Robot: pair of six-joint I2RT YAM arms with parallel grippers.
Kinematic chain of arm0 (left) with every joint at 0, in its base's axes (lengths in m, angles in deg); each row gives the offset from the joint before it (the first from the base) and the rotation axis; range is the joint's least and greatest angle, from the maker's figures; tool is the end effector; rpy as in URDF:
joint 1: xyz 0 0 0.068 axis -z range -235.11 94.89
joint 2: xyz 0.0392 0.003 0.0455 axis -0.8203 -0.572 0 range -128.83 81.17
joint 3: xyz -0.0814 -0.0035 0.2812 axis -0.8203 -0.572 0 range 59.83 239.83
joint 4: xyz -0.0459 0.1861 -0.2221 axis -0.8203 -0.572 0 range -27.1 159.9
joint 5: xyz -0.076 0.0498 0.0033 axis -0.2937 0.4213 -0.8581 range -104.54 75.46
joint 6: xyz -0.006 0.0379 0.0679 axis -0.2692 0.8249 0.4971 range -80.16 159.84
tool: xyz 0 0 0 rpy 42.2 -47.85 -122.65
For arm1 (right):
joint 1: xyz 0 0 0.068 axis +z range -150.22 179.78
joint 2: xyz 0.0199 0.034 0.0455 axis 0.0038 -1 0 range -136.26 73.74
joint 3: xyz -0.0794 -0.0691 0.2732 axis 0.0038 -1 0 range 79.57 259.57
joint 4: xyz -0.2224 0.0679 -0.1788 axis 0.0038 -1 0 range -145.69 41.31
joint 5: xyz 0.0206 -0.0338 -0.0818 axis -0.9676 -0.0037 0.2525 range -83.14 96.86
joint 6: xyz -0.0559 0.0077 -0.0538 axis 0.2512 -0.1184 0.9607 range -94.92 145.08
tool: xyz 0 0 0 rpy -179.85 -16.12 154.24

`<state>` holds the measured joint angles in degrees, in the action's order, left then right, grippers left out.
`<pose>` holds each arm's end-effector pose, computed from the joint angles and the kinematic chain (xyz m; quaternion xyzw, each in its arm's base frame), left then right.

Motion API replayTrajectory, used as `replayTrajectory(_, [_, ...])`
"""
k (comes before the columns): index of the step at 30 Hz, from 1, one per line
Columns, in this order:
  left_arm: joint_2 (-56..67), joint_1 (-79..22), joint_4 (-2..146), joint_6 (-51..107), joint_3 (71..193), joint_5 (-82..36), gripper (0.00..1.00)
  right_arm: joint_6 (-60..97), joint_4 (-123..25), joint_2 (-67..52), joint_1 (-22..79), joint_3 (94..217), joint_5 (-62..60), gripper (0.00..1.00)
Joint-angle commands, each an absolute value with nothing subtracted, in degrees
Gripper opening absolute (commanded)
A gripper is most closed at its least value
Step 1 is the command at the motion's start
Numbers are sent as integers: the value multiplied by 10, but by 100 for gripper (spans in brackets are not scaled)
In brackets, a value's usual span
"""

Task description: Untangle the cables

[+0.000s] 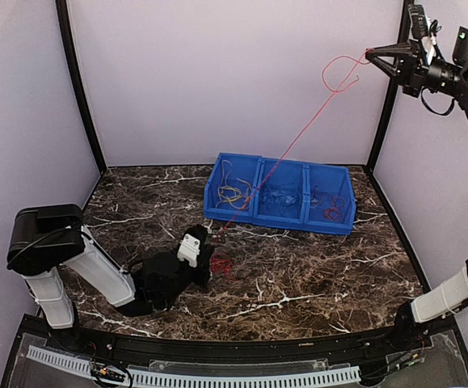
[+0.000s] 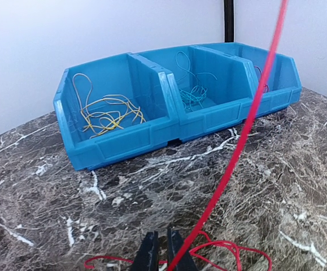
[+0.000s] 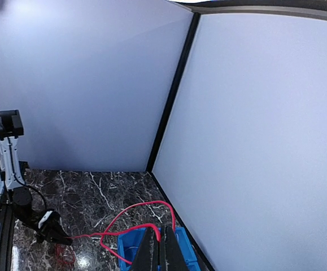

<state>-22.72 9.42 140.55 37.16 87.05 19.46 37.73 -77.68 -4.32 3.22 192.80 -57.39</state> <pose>0.1797 -0.2905 0.1187 0.1975 0.7103 -0.1731 0.6531 0.2528 0.0753 0.6126 -0.4710 0.5048 0.3034 0.6567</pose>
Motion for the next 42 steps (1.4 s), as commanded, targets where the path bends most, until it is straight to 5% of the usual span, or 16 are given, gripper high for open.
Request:
replayTrajectory(1, [-173,96,1397,379,825,207,5,336,-678,-32,4,1841,-488,0])
replayTrajectory(13, [-37,96,1242,391,840,86,5,750,-909,59,47,1390,-353,2])
replayTrajectory(17, [-74,96,1229,395,864,56,5,805,-928,68,65,1309,-282,34])
replayTrajectory(21, [-104,96,1201,386,898,27,5,795,-952,59,123,1334,-289,54])
replayTrajectory(30, [-108,96,1187,359,909,-5,6,680,-875,-66,304,1418,-338,62])
replayTrajectory(37, [-99,97,1189,335,906,-12,8,614,-837,-185,386,1485,-389,82])
replayTrajectory(39, [-99,97,1190,328,907,-15,9,589,-826,-213,400,1504,-386,97])
replayTrajectory(42, [-98,98,1192,319,907,-20,10,563,-814,-247,412,1531,-380,99])
